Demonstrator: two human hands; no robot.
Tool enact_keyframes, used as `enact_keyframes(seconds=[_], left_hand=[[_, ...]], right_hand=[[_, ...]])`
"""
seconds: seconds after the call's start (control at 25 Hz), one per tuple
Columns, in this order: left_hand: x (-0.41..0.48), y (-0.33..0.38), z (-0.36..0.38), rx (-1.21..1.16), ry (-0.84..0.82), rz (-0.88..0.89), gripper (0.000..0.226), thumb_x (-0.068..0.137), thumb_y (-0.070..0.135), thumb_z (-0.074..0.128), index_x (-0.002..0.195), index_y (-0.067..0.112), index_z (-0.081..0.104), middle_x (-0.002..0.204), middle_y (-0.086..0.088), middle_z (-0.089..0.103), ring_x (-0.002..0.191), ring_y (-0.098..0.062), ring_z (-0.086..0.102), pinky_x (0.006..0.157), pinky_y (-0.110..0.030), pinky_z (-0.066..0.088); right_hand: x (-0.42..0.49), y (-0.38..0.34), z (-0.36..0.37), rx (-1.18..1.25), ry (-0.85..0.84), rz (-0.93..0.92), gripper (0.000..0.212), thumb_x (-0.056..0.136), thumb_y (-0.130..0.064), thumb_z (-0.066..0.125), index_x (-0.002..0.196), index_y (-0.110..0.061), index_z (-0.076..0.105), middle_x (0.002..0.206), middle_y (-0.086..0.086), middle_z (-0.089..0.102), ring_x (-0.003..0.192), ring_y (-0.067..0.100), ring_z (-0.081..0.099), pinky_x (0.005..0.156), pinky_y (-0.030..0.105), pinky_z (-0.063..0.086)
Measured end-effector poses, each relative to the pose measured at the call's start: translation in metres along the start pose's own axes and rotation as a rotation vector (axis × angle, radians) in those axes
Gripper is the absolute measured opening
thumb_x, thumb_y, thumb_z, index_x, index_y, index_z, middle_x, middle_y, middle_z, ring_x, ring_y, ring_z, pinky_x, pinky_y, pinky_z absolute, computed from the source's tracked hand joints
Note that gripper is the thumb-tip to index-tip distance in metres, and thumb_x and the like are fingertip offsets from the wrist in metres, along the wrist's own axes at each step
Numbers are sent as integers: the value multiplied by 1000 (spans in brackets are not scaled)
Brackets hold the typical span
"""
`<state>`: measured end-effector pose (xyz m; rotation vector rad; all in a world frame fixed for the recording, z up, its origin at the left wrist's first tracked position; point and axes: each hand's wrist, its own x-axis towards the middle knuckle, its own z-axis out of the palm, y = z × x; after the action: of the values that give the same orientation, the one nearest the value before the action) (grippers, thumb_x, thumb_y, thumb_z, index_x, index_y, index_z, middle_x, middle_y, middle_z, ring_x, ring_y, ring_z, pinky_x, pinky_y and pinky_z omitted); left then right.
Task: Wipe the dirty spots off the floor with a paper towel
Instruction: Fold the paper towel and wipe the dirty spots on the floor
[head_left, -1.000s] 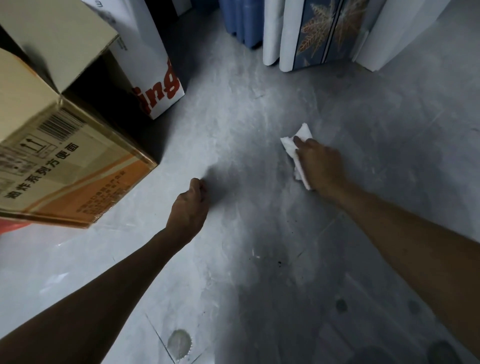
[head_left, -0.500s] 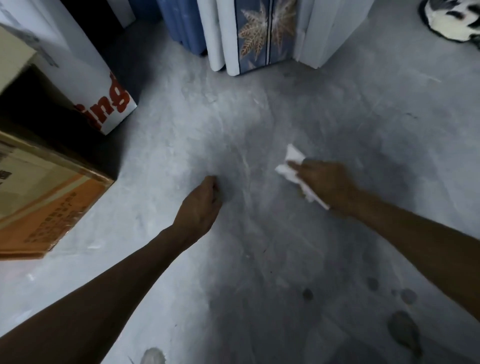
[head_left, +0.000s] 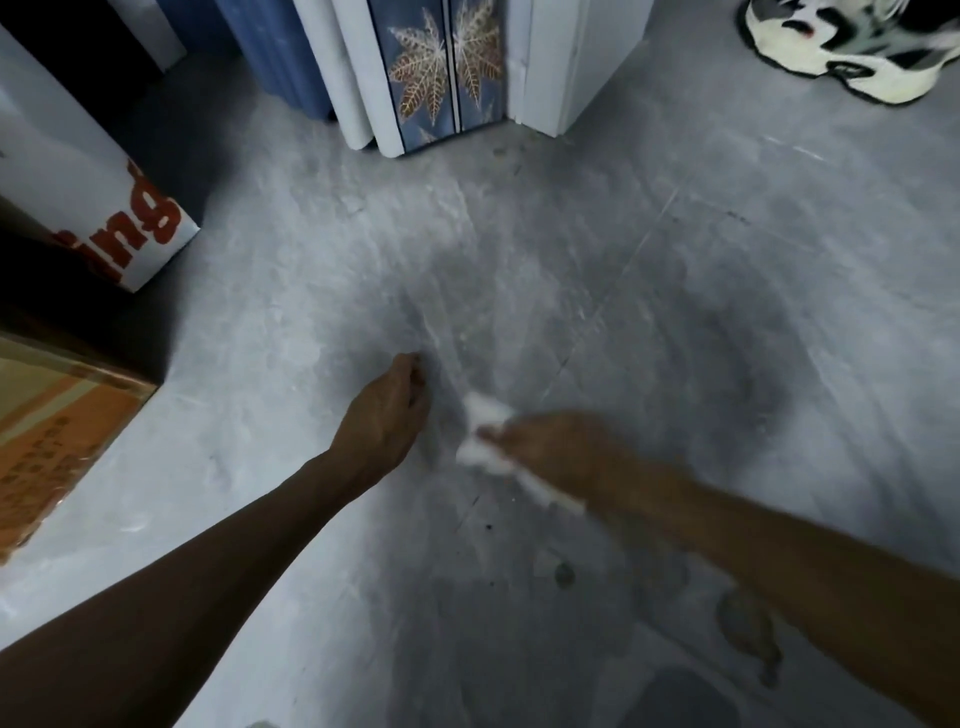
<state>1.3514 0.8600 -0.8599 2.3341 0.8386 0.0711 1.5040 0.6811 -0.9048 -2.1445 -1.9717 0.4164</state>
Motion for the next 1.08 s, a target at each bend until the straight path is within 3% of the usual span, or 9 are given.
enact_keyframes(seconds=[0.12,0.24,0.36,0.44,0.56,0.68,0.8,0.96,1.08], left_hand=[[-1,2,0,35,-26,-28,26,94,15,46,118,6,44,83,-5,57,69,-26,55,61,-32,39],[3,5,0,48,-50,-40,20,94,14,46,110,3,43,75,-7,55,64,-29,54,58,-32,37],[-2,9,-2,68,-92,-32,16,93,13,46,105,2,43,70,-7,54,62,-32,54,56,-31,33],[-4,17,6,71,-93,6,16,93,13,47,106,4,45,73,-7,55,63,-29,54,58,-31,34],[-12,37,24,106,-141,96,16,93,13,47,107,4,47,79,-9,58,65,-23,53,59,-30,36],[-5,71,42,139,-243,191,15,94,15,46,104,5,45,84,-10,58,68,-22,51,60,-30,35],[6,108,63,116,-308,256,12,93,16,47,101,9,41,84,-7,54,70,-23,51,62,-29,33],[2,131,89,122,-397,315,10,94,17,48,95,11,39,84,-9,53,71,-24,51,62,-29,32],[1,138,98,129,-399,322,11,95,17,47,94,11,38,82,-9,53,70,-26,53,62,-31,35]], right_hand=[[16,84,-37,-46,230,485,40,98,-25,51,137,-19,53,125,13,63,100,33,65,83,39,48],[30,47,-21,-157,381,641,40,92,-16,61,132,-11,57,102,17,68,78,33,68,61,38,50],[7,-67,43,-48,92,377,39,89,-27,65,128,-28,60,74,0,68,53,17,63,45,27,51],[-27,-113,69,-9,-154,205,48,94,-30,54,140,-33,40,97,-1,66,66,20,66,54,34,55],[-59,-100,55,10,-73,-93,47,86,-25,57,133,-22,50,99,-1,67,57,20,65,49,31,53],[-104,-24,7,-153,160,152,42,86,-26,63,126,-18,63,102,3,72,63,24,69,51,29,54],[-191,50,-16,-215,194,713,50,99,-27,48,147,-21,37,139,6,54,106,28,64,83,40,51],[-208,30,-3,-188,401,1246,42,99,-24,48,141,-20,47,119,11,64,83,32,68,69,39,50],[-142,-29,17,-268,343,1001,48,67,-27,84,113,-20,72,72,1,68,45,15,61,41,22,44]])
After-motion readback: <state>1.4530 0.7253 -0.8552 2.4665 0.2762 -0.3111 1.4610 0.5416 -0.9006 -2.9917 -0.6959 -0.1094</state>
